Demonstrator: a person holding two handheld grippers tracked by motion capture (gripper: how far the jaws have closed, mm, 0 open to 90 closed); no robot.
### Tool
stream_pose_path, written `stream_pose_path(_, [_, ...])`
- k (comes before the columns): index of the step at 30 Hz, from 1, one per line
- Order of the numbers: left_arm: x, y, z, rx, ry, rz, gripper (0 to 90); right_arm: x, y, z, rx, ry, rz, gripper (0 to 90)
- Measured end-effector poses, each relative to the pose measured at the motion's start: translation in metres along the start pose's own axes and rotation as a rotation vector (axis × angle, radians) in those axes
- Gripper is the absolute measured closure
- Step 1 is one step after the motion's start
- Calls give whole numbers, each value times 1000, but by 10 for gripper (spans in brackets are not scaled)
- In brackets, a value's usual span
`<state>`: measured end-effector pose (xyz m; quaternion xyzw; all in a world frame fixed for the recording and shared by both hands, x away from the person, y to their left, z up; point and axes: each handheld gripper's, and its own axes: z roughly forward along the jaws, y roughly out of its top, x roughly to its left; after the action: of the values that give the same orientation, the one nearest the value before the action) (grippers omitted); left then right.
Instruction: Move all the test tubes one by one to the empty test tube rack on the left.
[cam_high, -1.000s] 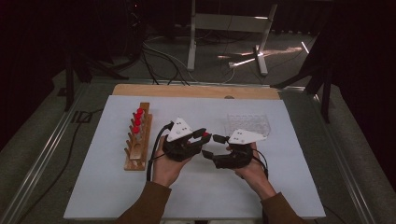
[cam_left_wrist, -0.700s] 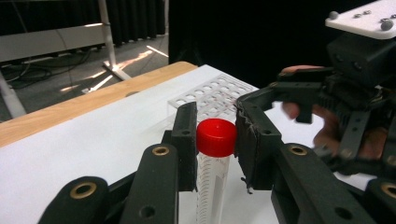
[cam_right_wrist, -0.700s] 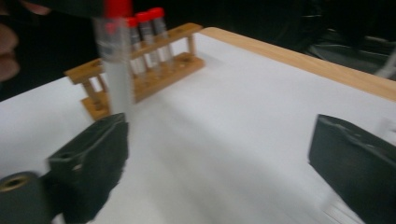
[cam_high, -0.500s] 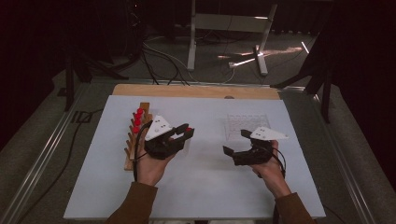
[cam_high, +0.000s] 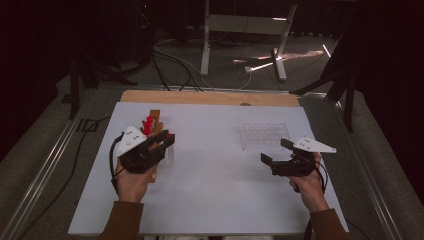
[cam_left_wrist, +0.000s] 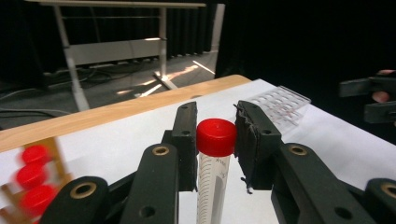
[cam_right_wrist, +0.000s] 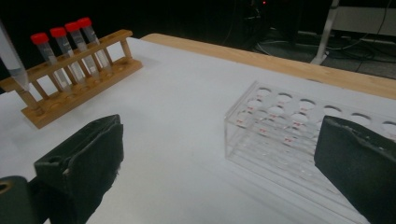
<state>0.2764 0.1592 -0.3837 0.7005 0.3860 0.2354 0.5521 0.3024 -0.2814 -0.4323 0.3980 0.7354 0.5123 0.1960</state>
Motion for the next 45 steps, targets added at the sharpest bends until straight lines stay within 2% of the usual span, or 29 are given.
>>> stream_pose_path(3, [10, -3, -14, -13, 41, -2, 713, -2, 0, -2, -5, -5, 4, 13])
stream_pose_path(4, [10, -3, -14, -13, 41, -2, 713, -2, 0, -2, -5, -5, 4, 13])
stream_pose_path(7, [19, -6, -25, -31, 84, -8, 713, -1, 0, -1, -5, -4, 2, 13])
stream_pose_path(8, [19, -6, -25, -31, 84, -8, 713, 0, 0, -1, -4, -4, 0, 13])
stream_pose_path(9, [24, -7, -29, -47, 107, -16, 713, 0, -1, 0, -2, -4, -1, 13])
stream_pose_path(10, [24, -7, -29, -47, 107, -16, 713, 0, -1, 0, -1, -3, -2, 13])
stream_pose_path(12, [33, -7, -35, -71, 138, -29, 713, 0, -1, 0, 0, -3, 0, 13])
stream_pose_path(13, [33, -7, -35, -71, 138, -29, 713, 0, -1, 0, 0, -3, 0, 13])
stream_pose_path(15, [39, -9, -36, -76, 172, -28, 713, 0, -1, 0, -1, -3, 0, 13])
stream_pose_path(18, [45, -15, -35, -74, 191, -35, 713, 0, -1, 0, -3, -3, 2, 13])
stream_pose_path(22, [50, -26, -30, -63, 203, -43, 712, -1, -2, -1, -2, -3, 2, 13])
stream_pose_path(26, [53, -46, -21, -14, 206, -47, 711, -2, -3, -3, -5, -5, 5, 13])
stream_pose_path(29, [51, -58, -18, -2, 206, -39, 711, -3, -4, -4, -4, -7, 7, 13])
stream_pose_path(39, [53, -74, -17, -6, 214, -27, 708, -2, -10, -4, 3, -10, 7, 13])
stream_pose_path(45, [56, -80, -18, 3, 196, -46, 700, -3, -12, -6, 2, -14, 8, 13])
